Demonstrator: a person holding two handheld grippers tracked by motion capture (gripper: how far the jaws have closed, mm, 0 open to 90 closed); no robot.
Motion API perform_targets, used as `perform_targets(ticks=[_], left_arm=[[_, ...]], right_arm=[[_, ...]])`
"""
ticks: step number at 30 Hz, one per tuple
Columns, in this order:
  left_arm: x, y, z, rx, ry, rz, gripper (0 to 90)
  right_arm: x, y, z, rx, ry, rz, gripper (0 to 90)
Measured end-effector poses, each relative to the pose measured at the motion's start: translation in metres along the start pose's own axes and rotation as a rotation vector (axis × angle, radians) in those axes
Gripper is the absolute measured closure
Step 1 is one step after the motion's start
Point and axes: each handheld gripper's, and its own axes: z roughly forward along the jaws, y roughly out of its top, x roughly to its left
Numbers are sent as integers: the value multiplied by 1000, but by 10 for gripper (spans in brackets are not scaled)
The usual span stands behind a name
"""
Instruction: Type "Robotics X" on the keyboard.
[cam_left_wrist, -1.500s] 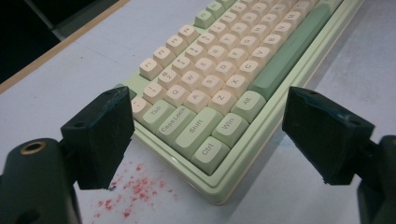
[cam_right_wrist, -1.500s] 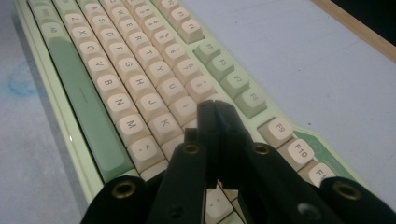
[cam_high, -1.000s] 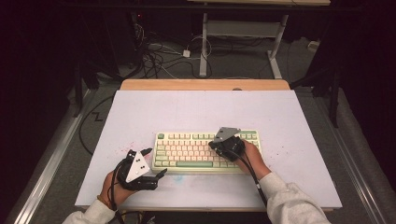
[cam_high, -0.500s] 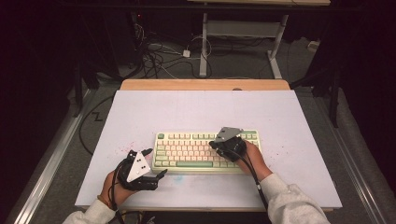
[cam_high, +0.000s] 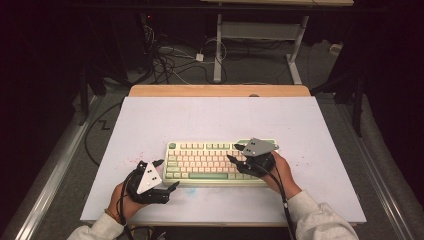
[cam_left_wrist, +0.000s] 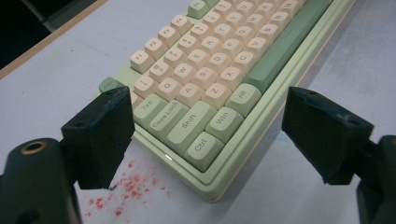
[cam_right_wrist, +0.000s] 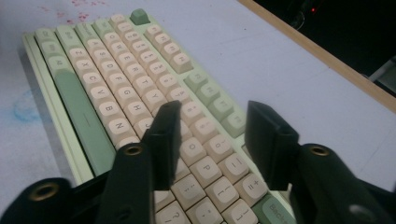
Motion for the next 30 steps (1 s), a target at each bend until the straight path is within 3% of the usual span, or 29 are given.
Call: perform_targets(ticks=[6, 22, 26, 30], left_arm=[[2, 0, 0, 0, 2, -15, 181], [5, 3, 3, 11, 26, -52, 193], [6, 5, 5, 20, 21, -61, 263], [8, 6, 7, 43, -11, -46, 480]], right_arm=[[2, -2, -12, -42, -31, 6, 295], [4, -23, -42, -74, -78, 18, 208], [5, -29, -47, -66, -82, 17, 206], [8, -34, -53, -61, -81, 7, 204]])
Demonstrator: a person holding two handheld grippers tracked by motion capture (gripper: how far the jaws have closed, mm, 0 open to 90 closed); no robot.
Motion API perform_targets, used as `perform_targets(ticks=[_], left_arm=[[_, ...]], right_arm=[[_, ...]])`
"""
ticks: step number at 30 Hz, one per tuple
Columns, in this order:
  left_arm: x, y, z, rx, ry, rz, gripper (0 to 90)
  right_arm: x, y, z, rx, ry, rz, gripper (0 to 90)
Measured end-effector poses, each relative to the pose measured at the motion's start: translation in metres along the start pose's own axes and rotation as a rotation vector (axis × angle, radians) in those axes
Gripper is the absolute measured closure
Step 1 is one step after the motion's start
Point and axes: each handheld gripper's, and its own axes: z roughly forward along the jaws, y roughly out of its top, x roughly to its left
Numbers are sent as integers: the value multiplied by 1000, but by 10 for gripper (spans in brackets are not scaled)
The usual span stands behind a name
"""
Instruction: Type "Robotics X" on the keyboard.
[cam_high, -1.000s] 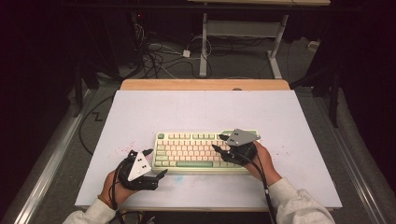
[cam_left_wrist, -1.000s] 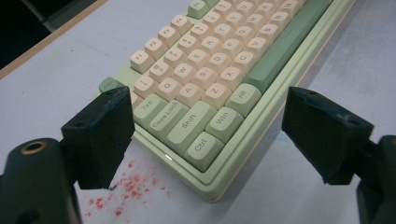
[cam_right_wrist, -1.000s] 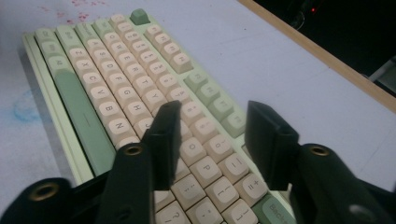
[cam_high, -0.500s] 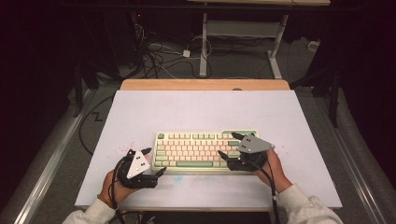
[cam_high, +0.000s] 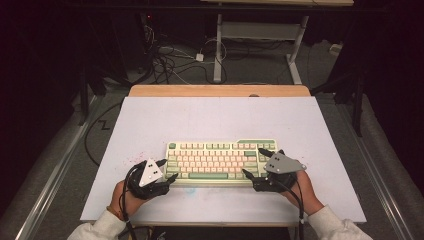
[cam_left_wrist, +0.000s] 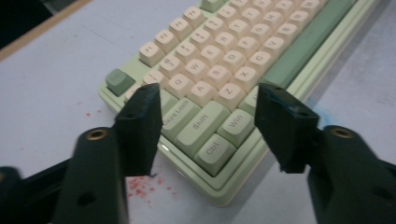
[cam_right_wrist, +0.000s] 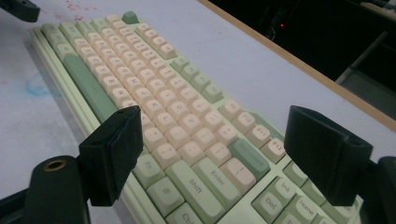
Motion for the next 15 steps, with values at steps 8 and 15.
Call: perform_targets(ticks=[8, 15], left_arm=[[-1, 11, 4, 25, -57, 2, 853], [3, 31, 15, 26, -64, -14, 877]], right_arm=[[4, -9, -9, 21, -2, -9, 204], [6, -14, -16, 36, 1, -8, 205]])
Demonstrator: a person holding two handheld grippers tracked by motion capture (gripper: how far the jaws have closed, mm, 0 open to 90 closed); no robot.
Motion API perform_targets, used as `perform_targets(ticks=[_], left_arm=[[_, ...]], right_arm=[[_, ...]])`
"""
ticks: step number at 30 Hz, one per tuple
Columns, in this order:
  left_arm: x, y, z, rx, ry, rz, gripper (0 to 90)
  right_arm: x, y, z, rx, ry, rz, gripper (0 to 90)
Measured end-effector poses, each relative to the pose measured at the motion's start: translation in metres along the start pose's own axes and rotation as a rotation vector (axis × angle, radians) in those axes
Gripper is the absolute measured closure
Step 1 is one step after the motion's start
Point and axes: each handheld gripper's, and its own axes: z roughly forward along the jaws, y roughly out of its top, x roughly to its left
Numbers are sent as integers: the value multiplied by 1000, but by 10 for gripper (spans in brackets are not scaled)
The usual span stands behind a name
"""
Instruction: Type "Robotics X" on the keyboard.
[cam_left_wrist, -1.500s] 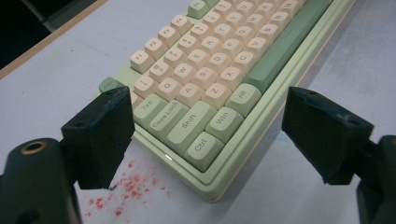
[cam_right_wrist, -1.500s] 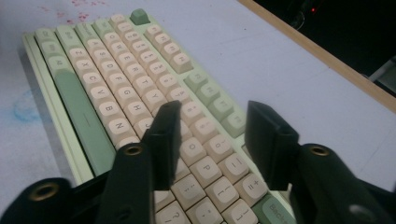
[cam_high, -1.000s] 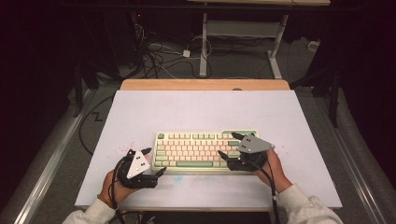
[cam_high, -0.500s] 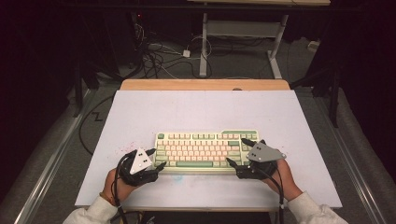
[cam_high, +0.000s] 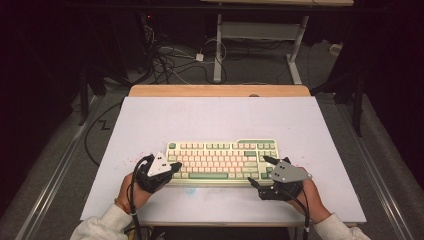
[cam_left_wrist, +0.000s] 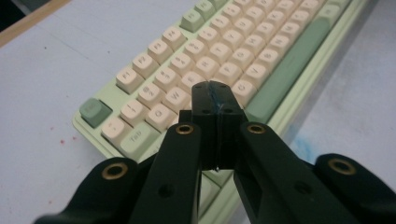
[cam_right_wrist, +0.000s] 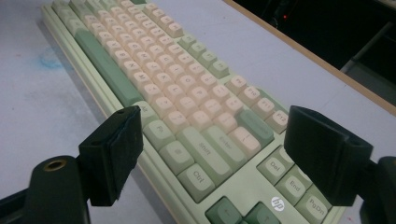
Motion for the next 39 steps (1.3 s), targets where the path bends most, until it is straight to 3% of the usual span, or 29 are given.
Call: perform_targets(ticks=[20, 39], left_arm=[[-3, 36, 35, 51, -51, 45, 877], [-1, 51, 69, 111, -73, 60, 877]], right_arm=[[1, -3, -6, -3, -11, -8, 206], [5, -5, -1, 17, 3, -18, 211]])
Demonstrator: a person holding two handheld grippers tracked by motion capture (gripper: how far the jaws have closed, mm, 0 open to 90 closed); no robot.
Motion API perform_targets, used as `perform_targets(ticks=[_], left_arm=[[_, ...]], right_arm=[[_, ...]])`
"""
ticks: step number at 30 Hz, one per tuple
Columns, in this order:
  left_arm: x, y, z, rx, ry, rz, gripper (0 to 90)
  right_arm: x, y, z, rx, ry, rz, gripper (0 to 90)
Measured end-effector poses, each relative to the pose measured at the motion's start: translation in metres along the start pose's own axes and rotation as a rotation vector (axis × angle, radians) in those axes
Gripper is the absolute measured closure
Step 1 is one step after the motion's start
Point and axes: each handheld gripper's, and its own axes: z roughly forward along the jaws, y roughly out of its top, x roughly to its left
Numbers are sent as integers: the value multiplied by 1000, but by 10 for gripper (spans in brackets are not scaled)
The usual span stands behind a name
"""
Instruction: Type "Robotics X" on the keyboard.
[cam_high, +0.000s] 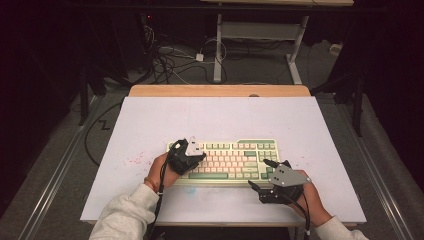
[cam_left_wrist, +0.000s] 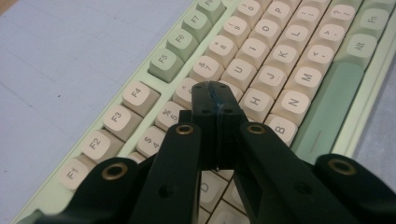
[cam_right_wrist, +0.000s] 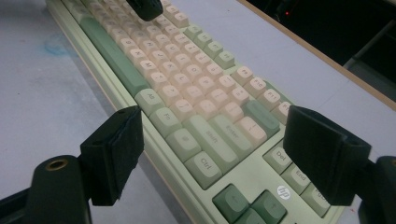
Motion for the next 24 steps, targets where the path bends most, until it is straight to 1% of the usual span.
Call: perform_targets(ticks=[7, 11, 12, 14, 15, 16, 20, 24], left_arm=[[1, 3, 6, 19, 0, 10, 877], [1, 3, 8, 20, 1, 7, 877], [1, 3, 9, 22, -2, 6, 877], [1, 2, 11, 42, -20, 7, 878], [1, 3, 10, 41, -22, 4, 877], [0, 3, 10, 39, -13, 9, 877], [-1, 4, 3, 1, 4, 16, 876], [0, 2, -3, -23, 7, 16, 875]], right_arm=[[0, -1, 1, 5, 1, -2, 215], [1, -1, 1, 7, 3, -6, 215], [1, -1, 1, 7, 2, -8, 215], [1, -1, 1, 9, 6, -6, 217], [1, -1, 2, 10, 6, -9, 216], [1, -1, 2, 10, 6, -10, 216], [1, 0, 1, 5, 7, -8, 216], [0, 0, 0, 3, 3, -4, 216]])
